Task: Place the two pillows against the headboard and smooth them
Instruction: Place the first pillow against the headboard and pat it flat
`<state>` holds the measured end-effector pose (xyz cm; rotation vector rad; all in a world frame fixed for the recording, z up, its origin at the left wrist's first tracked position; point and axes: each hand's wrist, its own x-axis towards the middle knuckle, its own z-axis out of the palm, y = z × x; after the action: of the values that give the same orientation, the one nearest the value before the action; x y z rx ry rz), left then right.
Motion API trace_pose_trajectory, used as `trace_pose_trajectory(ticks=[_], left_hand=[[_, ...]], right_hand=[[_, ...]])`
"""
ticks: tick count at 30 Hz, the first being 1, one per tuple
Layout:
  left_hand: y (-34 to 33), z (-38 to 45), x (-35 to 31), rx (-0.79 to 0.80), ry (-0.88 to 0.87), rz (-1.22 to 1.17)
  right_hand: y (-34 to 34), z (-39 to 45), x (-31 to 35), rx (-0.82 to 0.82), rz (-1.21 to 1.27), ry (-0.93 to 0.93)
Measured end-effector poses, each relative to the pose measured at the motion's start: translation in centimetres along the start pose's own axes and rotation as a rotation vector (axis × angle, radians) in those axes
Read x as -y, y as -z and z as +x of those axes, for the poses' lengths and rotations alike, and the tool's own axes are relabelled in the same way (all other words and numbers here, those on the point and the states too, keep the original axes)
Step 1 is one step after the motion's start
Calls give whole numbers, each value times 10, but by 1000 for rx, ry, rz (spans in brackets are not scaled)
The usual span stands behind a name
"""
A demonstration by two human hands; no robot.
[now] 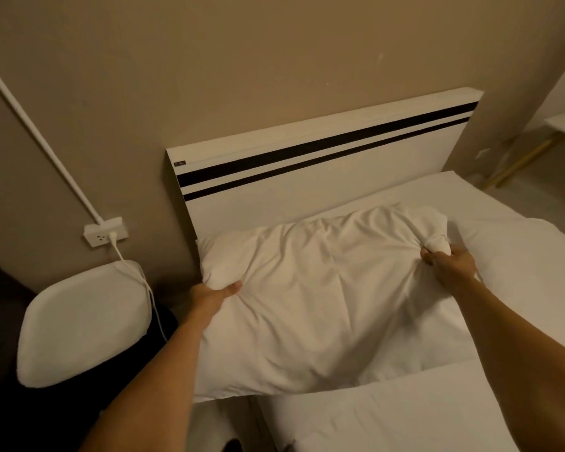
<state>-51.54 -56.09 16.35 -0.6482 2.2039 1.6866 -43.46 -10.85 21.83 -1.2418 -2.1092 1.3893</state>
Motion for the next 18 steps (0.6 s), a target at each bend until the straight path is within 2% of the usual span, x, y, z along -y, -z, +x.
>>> trace_pose_trajectory(ticks=[11,18], left_hand=[[28,127,-32,45,23,85],[32,176,-48,51,30,120]], right_hand=[[-112,35,26,-49,-34,-46],[-155,58,41,-43,-58,-78]])
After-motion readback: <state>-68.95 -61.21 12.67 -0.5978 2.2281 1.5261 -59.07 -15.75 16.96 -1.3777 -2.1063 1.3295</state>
